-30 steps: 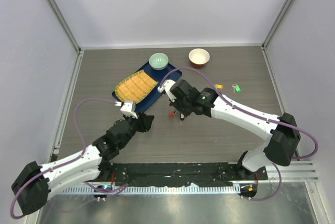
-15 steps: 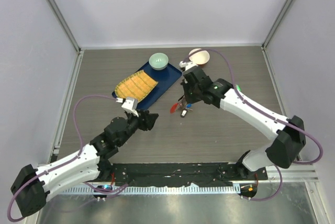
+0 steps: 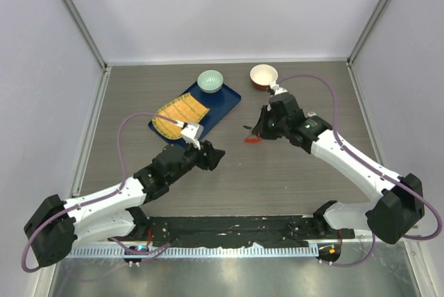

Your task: Put the keys on the keyring

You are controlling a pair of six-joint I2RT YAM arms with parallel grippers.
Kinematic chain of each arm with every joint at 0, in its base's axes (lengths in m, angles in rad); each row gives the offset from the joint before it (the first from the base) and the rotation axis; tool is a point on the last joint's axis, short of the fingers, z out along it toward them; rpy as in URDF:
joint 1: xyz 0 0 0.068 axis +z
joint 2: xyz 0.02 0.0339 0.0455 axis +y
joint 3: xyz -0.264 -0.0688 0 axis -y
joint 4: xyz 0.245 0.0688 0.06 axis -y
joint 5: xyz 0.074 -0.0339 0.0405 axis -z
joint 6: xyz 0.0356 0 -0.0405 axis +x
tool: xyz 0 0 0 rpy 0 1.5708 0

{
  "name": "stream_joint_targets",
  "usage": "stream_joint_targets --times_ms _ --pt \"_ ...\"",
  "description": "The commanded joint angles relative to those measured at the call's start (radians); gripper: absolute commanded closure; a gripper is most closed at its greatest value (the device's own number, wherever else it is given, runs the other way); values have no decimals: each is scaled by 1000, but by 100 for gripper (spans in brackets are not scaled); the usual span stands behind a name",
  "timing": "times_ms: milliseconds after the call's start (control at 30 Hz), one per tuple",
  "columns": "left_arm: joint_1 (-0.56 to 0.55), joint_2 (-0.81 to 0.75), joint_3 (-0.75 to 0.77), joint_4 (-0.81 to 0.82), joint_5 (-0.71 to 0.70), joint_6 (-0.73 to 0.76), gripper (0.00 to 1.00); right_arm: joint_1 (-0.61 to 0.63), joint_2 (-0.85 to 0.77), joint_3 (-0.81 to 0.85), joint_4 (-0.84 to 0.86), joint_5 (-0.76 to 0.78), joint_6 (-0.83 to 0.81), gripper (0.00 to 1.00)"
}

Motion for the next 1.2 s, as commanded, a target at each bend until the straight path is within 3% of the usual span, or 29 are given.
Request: stream_joint_targets --times_ms 0,367,600,867,1167 --pt "-39 65 45 91 18 53 39 21 2 -81 190 -113 159 99" --pt "-143 255 33 307 -132 154 37 77 49 -142 326 -113 269 99" --pt "-170 384 -97 783 -190 289 37 92 54 -153 356 -122 291 99" --pt "-182 586 -133 1143 -247 439 39 95 45 -187 382 -142 315 99" --pt "-182 616 -114 1202 -327 458 36 93 46 -219 395 -162 297 91"
